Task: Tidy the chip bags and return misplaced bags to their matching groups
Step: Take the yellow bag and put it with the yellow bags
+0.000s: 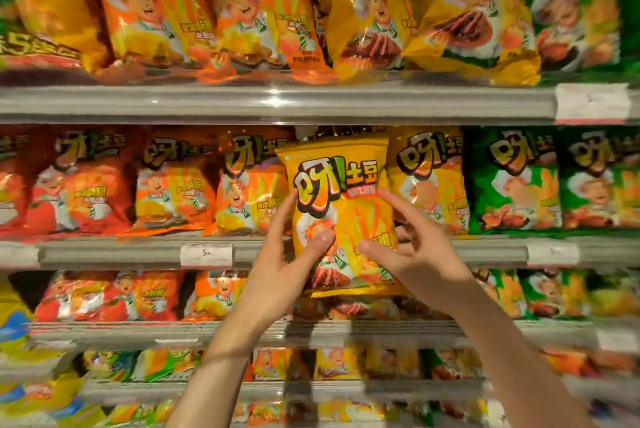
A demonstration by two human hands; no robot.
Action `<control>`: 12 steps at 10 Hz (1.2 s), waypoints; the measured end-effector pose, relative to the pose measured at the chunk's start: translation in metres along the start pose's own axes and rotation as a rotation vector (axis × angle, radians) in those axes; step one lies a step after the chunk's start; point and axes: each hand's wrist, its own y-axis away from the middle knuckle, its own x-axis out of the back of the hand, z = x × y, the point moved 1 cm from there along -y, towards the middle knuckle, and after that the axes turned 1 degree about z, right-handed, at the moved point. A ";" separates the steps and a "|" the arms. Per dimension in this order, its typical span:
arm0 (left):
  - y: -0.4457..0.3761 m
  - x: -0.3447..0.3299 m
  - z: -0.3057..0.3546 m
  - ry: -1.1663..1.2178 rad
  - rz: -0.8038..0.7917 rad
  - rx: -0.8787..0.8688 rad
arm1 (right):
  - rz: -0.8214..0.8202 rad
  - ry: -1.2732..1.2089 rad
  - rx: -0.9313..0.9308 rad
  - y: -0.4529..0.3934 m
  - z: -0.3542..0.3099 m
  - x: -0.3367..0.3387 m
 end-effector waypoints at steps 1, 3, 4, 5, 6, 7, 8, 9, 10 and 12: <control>0.000 0.016 -0.005 0.009 0.005 -0.014 | 0.031 0.028 0.039 0.002 -0.003 -0.020; -0.004 0.053 -0.009 -0.010 0.111 -0.063 | -0.009 0.213 0.062 -0.016 -0.014 -0.048; -0.004 0.070 -0.012 -0.013 0.195 -0.053 | 0.203 0.372 0.058 -0.043 -0.019 -0.047; -0.005 0.079 -0.014 -0.018 0.224 -0.043 | 0.298 0.553 -0.008 -0.071 -0.016 -0.053; -0.007 0.080 -0.015 -0.023 0.231 -0.029 | 0.357 0.667 -0.039 -0.088 -0.011 -0.062; -0.006 0.082 -0.017 -0.020 0.254 -0.017 | 0.370 0.670 -0.087 -0.096 -0.008 -0.068; -0.005 0.084 -0.018 -0.032 0.268 -0.012 | 0.364 0.701 -0.096 -0.098 -0.002 -0.073; -0.001 0.090 -0.017 -0.043 0.267 -0.018 | 0.408 0.645 -0.069 -0.101 -0.001 -0.069; 0.003 0.099 -0.019 -0.051 0.284 -0.004 | 0.409 0.497 -0.070 -0.105 -0.005 -0.056; 0.014 0.120 -0.021 -0.058 0.348 0.021 | 0.332 0.246 -0.085 -0.108 -0.024 -0.047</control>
